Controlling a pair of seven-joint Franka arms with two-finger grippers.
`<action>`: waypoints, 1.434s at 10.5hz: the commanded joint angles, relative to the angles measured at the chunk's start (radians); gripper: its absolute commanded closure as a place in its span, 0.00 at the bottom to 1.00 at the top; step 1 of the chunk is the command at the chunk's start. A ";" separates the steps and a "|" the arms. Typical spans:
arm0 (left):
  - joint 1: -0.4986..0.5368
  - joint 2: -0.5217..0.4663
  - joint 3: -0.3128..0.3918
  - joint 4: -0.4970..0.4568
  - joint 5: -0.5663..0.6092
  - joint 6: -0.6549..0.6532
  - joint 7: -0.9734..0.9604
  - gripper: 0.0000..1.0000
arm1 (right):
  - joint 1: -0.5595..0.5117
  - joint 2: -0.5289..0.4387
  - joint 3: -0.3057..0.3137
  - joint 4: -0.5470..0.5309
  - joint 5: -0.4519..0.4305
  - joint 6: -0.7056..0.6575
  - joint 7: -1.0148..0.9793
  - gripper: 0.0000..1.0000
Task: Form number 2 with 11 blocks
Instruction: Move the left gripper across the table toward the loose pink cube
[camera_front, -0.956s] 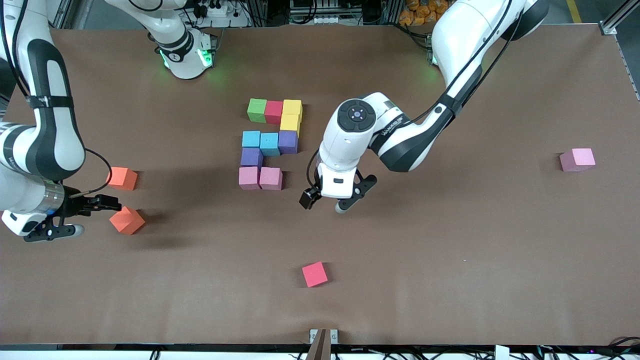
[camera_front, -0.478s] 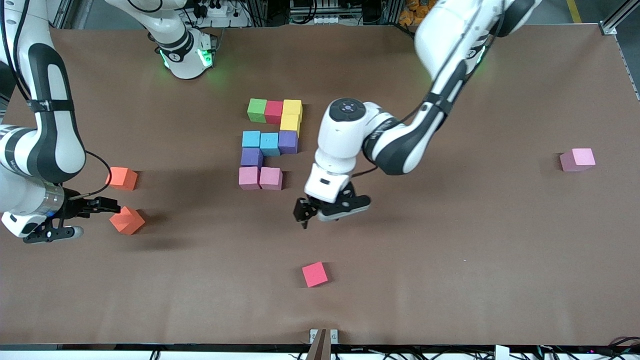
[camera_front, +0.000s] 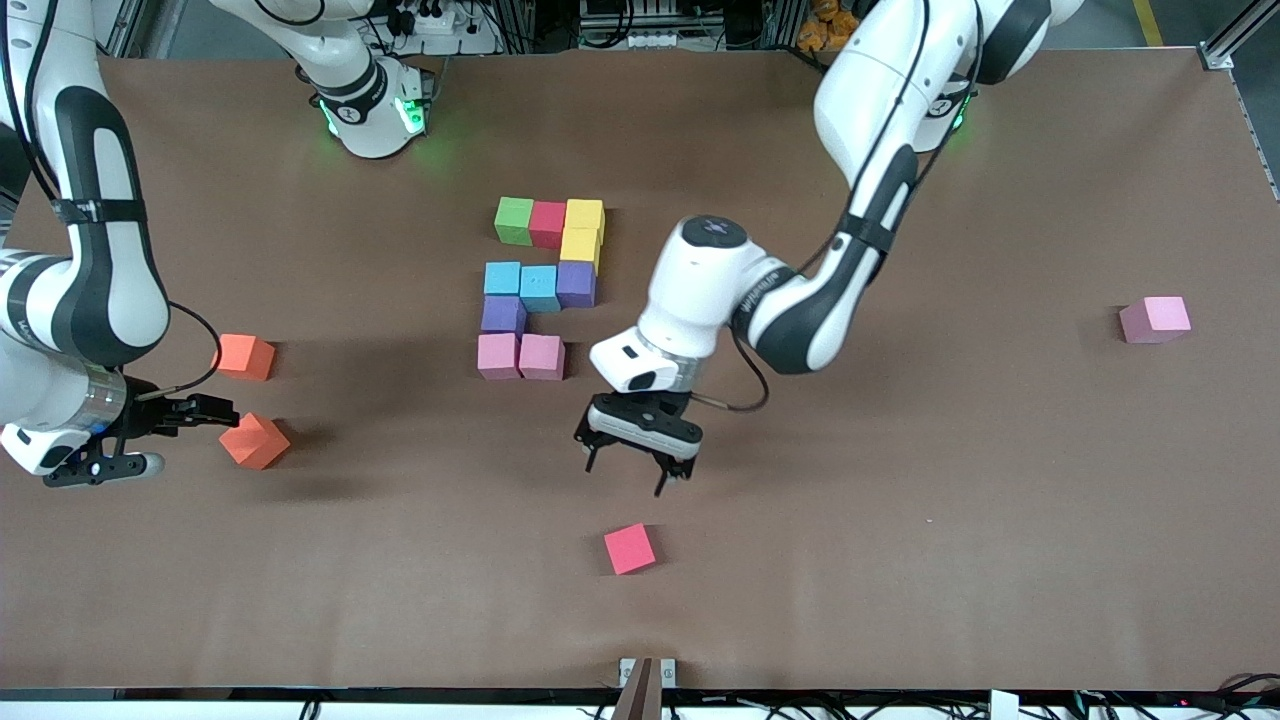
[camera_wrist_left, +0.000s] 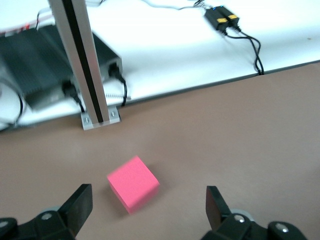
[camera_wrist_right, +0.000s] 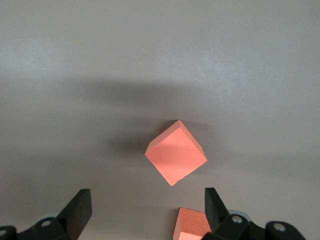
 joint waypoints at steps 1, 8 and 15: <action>0.030 0.076 -0.002 0.028 0.000 0.154 0.213 0.00 | -0.008 0.015 0.001 0.024 0.019 -0.005 -0.016 0.00; 0.093 0.215 -0.057 0.031 0.010 0.414 0.332 0.00 | -0.006 0.015 0.001 0.024 0.019 -0.007 -0.016 0.00; 0.079 0.264 -0.050 0.029 0.011 0.452 0.349 0.00 | -0.008 0.013 0.001 0.023 0.019 -0.007 -0.016 0.00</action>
